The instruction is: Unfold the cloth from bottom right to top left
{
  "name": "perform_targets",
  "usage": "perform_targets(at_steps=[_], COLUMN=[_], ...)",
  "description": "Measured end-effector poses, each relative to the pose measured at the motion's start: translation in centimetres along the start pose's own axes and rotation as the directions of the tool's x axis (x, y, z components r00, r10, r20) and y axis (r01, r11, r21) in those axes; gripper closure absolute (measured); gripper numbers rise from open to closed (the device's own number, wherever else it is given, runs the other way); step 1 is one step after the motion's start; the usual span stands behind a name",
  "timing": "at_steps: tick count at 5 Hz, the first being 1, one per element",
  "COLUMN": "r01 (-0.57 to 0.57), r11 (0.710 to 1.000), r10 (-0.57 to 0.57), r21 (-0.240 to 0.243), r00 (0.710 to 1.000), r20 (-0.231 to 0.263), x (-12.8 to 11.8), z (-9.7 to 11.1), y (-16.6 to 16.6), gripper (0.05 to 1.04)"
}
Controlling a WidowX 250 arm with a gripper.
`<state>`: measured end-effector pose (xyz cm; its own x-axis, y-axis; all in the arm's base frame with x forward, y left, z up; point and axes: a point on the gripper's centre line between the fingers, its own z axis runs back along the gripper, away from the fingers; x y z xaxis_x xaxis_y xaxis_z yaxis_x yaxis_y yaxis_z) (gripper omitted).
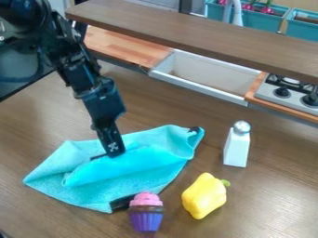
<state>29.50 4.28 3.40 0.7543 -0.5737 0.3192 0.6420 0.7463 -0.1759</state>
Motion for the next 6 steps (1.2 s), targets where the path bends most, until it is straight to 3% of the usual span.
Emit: perform_targets(at_steps=[2,3,4,6], r01=[-0.086,-0.112,-0.159,-0.22], r11=[0.995,0.99,0.982,0.965], r10=[0.085,0.109,0.158,0.231], r21=[0.041,0.085,0.106,0.145], r00=[0.996,0.993,0.987,0.971], r20=[0.028,0.036,0.019,-0.062], x=[-0.1,0.1,0.1,0.5], z=[3.0,4.4,5.0,5.8], y=[2.9,4.5,6.6,11.8], gripper=[1.035,1.035,1.034,1.035])
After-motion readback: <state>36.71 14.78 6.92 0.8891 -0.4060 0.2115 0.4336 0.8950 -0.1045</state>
